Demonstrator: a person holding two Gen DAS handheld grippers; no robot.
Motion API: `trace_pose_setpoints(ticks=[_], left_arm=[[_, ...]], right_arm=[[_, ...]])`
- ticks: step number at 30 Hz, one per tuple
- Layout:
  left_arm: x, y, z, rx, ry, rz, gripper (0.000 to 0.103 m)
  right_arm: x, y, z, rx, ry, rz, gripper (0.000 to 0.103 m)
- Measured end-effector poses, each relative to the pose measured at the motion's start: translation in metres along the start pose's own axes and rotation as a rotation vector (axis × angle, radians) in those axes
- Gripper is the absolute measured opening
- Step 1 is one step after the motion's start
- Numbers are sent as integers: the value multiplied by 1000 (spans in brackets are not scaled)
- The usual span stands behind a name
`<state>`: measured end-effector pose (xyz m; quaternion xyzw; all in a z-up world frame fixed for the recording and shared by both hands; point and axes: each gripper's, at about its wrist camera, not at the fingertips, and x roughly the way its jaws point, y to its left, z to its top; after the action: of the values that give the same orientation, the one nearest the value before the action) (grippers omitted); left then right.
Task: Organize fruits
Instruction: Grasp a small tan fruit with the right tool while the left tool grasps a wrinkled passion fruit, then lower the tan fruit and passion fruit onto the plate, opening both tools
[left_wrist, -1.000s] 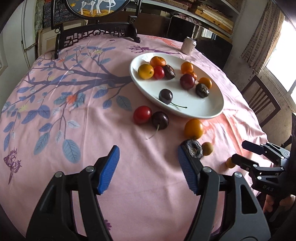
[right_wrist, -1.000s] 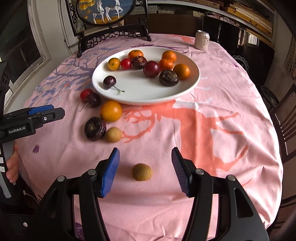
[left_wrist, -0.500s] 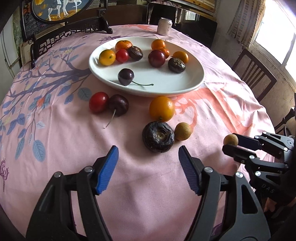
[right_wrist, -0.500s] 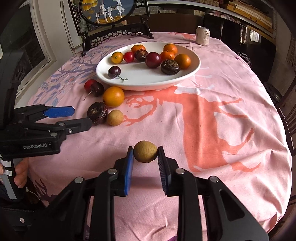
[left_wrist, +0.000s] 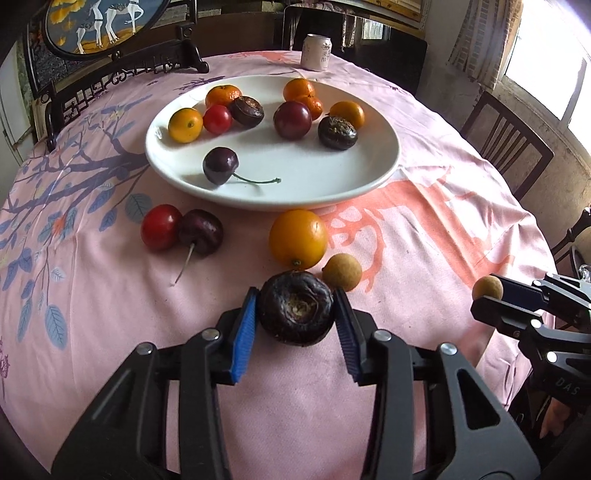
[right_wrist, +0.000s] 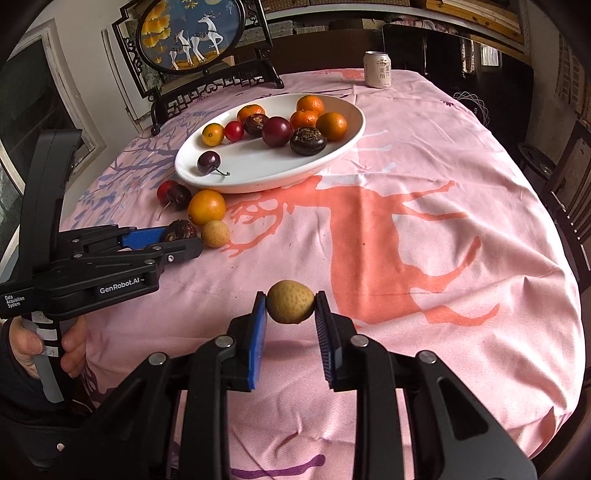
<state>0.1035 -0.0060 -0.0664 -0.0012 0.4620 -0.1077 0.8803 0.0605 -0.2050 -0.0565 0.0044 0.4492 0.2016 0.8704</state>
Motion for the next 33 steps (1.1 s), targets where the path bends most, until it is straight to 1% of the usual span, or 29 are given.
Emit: trace_pose_setpoints(ticks=[7, 14, 16, 19, 23, 25, 27, 30, 32, 33], left_arm=[[-31, 6, -1, -21, -59, -31, 41], [-46, 11, 5, -21, -88, -48, 41], [-47, 13, 13, -9, -89, -41, 41], [-46, 20, 37, 5, -103, -22, 41], [-25, 35, 88, -9, -81, -18, 41], [-9, 39, 114, -5, -71, 8, 41], [10, 41, 133, -4, -52, 40, 41], [37, 47, 149, -22, -11, 44, 41], [48, 51, 153, -28, 3, 46, 41], [52, 52, 154, -31, 5, 46, 41]], right_arm=[[2, 5, 5, -2, -3, -5, 27], [5, 8, 12, -11, 2, -16, 27], [7, 9, 20, -21, 4, -17, 27], [11, 8, 39, -36, -10, -25, 27], [27, 4, 79, -44, -28, -37, 27], [38, 3, 103, -52, -50, -54, 27], [54, 1, 128, -56, -54, -59, 27], [83, 0, 155, -77, -44, -78, 26], [98, -3, 166, -77, -28, -100, 26], [103, -6, 170, -71, -21, -96, 26]])
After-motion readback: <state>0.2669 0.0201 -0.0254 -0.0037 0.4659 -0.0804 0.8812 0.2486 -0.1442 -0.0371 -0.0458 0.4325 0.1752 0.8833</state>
